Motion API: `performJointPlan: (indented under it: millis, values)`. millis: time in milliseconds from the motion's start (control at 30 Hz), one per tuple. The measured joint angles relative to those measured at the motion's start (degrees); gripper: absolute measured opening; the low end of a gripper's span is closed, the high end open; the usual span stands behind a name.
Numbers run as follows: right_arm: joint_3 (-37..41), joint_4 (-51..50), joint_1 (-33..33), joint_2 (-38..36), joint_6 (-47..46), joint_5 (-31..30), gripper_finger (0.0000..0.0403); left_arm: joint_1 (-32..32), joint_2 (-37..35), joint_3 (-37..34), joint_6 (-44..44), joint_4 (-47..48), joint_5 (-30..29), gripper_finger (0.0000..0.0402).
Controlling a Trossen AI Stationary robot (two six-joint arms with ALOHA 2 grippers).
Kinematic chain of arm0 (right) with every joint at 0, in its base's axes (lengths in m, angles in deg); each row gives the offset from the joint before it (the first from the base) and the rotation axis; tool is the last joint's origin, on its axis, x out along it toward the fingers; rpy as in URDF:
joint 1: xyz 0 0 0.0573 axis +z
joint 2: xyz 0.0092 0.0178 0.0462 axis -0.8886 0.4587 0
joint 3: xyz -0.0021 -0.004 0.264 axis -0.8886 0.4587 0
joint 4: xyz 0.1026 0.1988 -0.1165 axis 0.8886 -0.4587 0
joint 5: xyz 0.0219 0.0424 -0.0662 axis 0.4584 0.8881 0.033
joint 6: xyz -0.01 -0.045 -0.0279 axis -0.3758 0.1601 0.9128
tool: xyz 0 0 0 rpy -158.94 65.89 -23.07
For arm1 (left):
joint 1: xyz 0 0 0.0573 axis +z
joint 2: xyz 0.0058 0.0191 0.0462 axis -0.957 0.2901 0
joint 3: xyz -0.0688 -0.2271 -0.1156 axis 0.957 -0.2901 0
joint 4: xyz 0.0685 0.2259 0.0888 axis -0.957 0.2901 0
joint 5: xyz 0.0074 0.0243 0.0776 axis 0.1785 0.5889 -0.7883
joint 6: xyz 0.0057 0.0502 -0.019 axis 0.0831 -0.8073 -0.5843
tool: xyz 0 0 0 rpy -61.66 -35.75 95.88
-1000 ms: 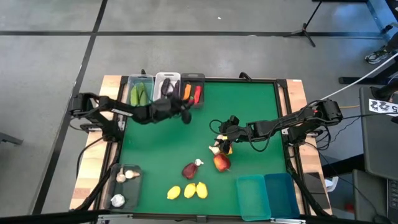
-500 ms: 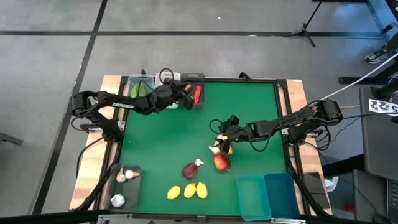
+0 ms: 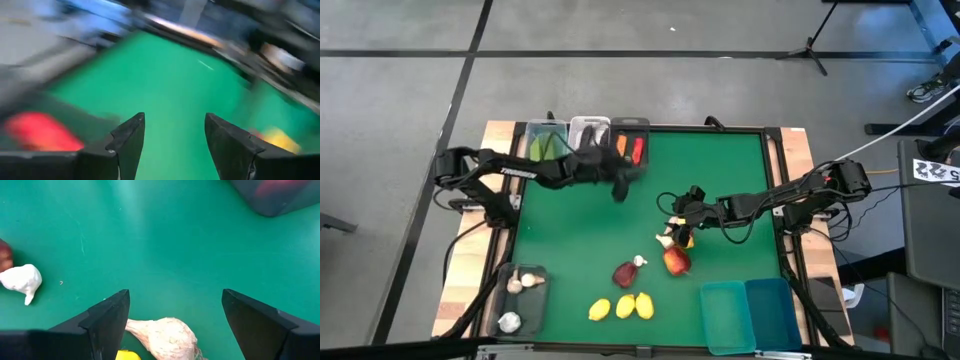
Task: Sort produce into baskets
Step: Put the white garlic into the bottom black bin
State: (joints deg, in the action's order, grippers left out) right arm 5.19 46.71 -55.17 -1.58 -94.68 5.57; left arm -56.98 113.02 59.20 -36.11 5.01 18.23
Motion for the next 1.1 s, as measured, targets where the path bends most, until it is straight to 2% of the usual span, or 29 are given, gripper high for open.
performJointPlan:
  millis: [67, 133, 300, 400, 533, 700, 1100]
  values:
    - [0.0, 0.02, 0.0, 0.0, -0.02, 0.01, 0.0317, -3.67, 0.0, 0.0, -1.92, 2.98, 4.6, 0.0198]
    - [0.0, 0.01, 0.0, 0.0, -0.07, -0.05, 0.0317, -7.82, 0.0, 0.0, -3.83, 5.81, 6.02, 0.0195]
    - [0.0, 0.09, 0.0, 0.0, -0.11, -0.42, 0.0317, -16.26, 1.35, -0.28, -6.31, 7.92, 5.86, 0.0194]
    - [0.0, 0.21, 0.0, 0.0, -0.11, -0.42, 0.0317, -19.44, 3.63, -0.33, -6.51, 7.79, 3.21, 0.0193]
    - [0.0, 0.33, 0.0, 0.0, -0.4, -0.41, 0.0317, -22.06, 7.25, -0.33, -8.03, 6.91, 0.19, 0.0193]
    - [0.0, 0.1, 0.0, 0.0, -1.18, -0.24, 0.0317, -23.93, 10.42, -0.37, -8.92, 5.0, -0.05, 0.0193]
    - [0.0, 0.07, 0.0, 0.0, -1.18, 0.04, 0.0317, -26.52, 11.96, -0.35, -7.78, 4.39, 6.19, 0.0193]
